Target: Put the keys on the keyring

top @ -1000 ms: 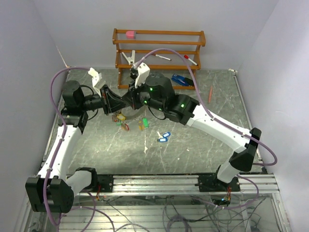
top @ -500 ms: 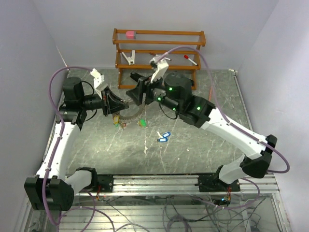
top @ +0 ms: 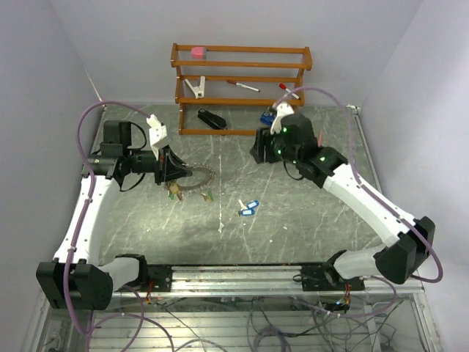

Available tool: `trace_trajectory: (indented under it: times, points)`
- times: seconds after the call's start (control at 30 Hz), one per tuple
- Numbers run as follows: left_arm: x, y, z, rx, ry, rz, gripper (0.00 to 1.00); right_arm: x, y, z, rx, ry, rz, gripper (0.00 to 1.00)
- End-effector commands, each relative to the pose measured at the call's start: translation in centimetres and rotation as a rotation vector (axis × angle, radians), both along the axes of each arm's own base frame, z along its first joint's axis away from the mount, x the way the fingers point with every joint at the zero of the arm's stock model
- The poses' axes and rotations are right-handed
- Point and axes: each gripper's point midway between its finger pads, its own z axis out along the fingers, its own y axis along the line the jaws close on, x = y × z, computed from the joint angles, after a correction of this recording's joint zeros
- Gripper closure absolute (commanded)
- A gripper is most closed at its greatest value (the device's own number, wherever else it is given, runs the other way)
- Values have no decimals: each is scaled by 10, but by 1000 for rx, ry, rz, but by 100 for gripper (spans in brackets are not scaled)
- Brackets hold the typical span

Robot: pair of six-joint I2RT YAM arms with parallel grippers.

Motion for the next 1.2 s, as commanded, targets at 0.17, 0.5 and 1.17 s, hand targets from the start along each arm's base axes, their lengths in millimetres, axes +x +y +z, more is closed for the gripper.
trace_trajectory:
  times: [0.17, 0.5, 1.17]
  points:
    - [16, 15, 1, 55, -42, 107, 93, -63, -26, -152, -165, 423, 100, 65]
    - [24, 18, -3, 49, -16, 145, 93, -88, 16, -205, -148, 598, 142, 74]
    - [27, 26, -3, 54, -27, 172, 93, -76, 38, -256, -237, 663, 124, 69]
